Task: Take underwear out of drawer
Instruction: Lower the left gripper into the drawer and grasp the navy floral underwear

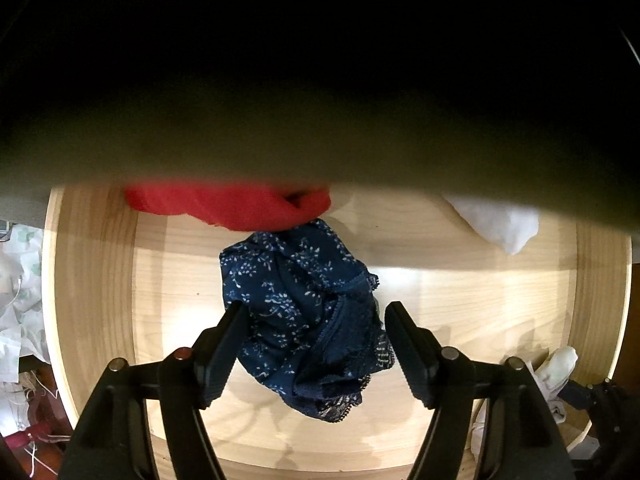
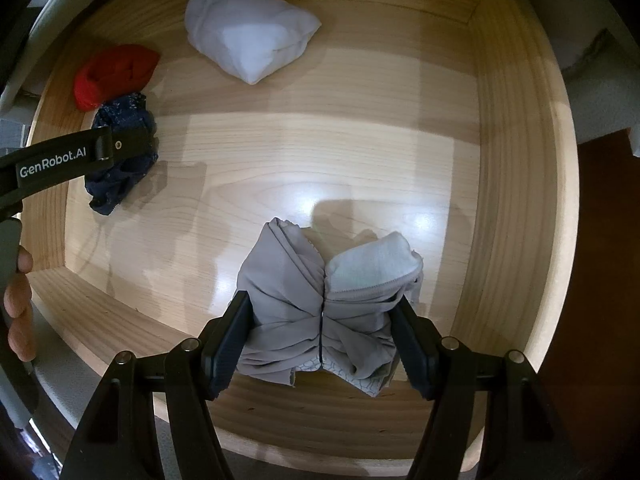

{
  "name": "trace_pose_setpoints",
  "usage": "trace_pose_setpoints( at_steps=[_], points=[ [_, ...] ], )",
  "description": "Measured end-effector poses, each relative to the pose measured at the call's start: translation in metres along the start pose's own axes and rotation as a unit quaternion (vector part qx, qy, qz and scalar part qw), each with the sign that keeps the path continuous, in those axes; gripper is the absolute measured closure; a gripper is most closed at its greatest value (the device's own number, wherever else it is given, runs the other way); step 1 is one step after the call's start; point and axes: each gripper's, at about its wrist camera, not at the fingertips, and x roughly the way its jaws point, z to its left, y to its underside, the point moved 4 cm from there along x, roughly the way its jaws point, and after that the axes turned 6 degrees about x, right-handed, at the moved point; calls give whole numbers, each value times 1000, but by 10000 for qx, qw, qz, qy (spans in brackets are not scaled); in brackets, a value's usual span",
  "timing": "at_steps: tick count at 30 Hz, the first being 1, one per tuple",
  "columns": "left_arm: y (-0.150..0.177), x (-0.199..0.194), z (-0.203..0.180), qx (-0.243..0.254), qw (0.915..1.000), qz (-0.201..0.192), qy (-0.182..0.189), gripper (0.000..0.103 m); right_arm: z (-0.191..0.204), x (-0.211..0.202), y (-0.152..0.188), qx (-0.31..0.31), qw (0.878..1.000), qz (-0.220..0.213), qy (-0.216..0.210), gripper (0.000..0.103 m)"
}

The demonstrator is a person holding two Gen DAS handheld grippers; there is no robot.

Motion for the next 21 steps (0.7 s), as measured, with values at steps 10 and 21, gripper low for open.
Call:
trace_pose_setpoints(
  at_steps=[10, 21],
  points=[
    [10, -3, 2, 97, 9996, 242, -66, 52, -3, -2, 3, 1, 10000, -3, 1, 38],
    [14, -4, 3, 230, 9989, 398, -98, 73, -4, -3, 6, -5, 10000, -6, 2, 38]
  ],
)
